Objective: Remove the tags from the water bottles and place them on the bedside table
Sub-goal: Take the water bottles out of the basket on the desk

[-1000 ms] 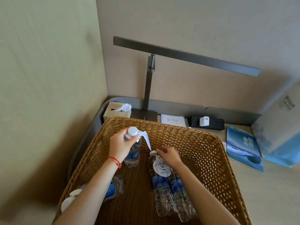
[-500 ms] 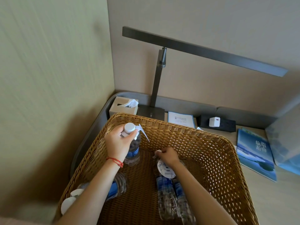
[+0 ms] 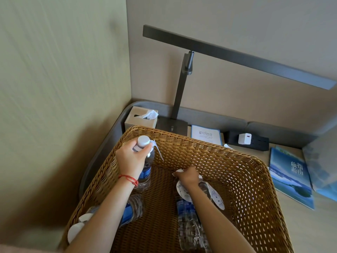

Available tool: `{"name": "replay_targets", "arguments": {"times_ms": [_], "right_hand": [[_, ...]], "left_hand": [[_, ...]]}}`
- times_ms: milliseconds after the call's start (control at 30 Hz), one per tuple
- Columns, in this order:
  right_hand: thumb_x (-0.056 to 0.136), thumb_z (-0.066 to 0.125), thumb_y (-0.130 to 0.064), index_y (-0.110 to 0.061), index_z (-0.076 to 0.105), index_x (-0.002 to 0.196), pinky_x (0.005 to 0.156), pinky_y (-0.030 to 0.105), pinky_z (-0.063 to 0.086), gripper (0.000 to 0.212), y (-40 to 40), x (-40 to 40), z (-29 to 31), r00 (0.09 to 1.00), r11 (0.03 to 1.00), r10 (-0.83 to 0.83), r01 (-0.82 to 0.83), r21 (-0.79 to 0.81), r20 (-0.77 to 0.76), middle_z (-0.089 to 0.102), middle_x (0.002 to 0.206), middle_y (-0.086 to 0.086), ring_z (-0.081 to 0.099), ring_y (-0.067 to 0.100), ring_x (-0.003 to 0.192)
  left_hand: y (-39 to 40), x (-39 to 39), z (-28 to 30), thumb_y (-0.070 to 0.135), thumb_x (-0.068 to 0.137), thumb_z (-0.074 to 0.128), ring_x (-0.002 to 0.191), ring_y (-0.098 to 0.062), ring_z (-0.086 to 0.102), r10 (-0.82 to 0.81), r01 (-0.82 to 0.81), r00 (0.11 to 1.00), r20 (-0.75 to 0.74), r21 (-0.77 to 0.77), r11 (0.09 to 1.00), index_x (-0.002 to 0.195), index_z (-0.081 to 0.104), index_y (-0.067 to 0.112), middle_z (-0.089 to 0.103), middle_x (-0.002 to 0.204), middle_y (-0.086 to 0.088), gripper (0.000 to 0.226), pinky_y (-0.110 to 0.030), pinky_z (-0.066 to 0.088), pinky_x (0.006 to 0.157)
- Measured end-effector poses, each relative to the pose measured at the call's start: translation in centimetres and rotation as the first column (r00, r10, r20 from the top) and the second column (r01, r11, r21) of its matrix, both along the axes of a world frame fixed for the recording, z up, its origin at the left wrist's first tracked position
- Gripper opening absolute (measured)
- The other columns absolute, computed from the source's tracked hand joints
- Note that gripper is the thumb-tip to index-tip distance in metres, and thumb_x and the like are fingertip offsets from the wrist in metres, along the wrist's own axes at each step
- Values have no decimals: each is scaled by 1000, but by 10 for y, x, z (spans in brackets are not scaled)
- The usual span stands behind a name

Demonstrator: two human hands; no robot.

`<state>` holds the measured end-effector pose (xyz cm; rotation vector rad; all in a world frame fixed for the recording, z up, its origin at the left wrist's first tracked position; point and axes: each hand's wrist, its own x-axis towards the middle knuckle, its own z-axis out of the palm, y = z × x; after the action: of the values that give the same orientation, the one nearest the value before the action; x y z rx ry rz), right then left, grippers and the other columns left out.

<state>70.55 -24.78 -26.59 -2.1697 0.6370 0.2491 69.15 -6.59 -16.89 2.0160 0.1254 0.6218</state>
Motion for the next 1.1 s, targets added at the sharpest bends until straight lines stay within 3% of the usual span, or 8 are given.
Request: {"name": "replay_targets", "arguments": {"times_ms": [133,300,367,533,700,867,1000,1100], "right_hand": [[71,76,-21,-14,53,68,60,23,36,25,0,-1,1,1000,1000,-25,24,5,7,55,73,2,53,19,68],[70,77,-18,-16,41,43,30,11,25,45,0,-4,11,998,1000,10,-11,20,68,43,45,-4,37,7,40],[70,78,-19,-13,47,43,35,11,29,41,-1,-7,17,997,998,17,-21,56,80,47,44,-2,39,9,39],[71,78,-20,-16,70,63,57,30,52,12,-8,-19,38,986,984,-34,4,179,164,71,66,12,62,19,55],[67,81,-26,-19,72,82,54,23,56,18,-14,-34,54,970,966,-74,12,257,232,72,71,-2,70,13,62],[68,80,-25,-14,72,98,71,30,59,33,-15,-47,63,949,955,-82,-12,295,303,73,89,1,70,14,77],[68,80,-26,-31,71,84,66,24,58,19,-18,-57,76,925,945,-85,-43,323,370,73,88,-5,71,10,74],[67,80,-27,-31,71,87,66,23,58,22,-19,-65,84,903,945,-104,-41,325,417,72,86,-12,70,5,74]], "left_hand": [[-1,1,0,21,70,77,66,-5,55,-2,2,1000,0,-9,1000,78,69,7,70,75,-7,18,-6,32,51],[0,1,-1,22,71,76,70,-8,57,-13,13,1000,-9,-10,1000,81,70,7,72,79,-9,19,-4,33,51],[0,2,-1,23,71,76,71,-10,58,-12,12,1000,-12,-10,1000,82,70,6,72,81,-11,21,-5,33,52],[0,2,-2,22,72,76,74,-13,58,-21,21,1000,-20,-17,1000,84,69,4,71,83,-13,23,-10,36,54],[-1,0,-1,21,72,76,75,-12,58,-35,34,999,-19,-19,999,86,70,4,71,83,-13,23,-10,34,54],[-1,-2,-1,21,72,75,76,-14,58,-52,51,998,-26,-38,998,87,70,3,71,84,-14,24,-10,36,56],[-2,-5,-1,22,72,75,75,-15,58,-65,63,997,-35,-38,997,85,70,2,71,84,-14,24,-10,37,56],[-2,-7,0,22,73,75,75,-16,59,-75,73,996,-38,-46,996,84,70,2,71,83,-15,24,-11,37,55]]}}
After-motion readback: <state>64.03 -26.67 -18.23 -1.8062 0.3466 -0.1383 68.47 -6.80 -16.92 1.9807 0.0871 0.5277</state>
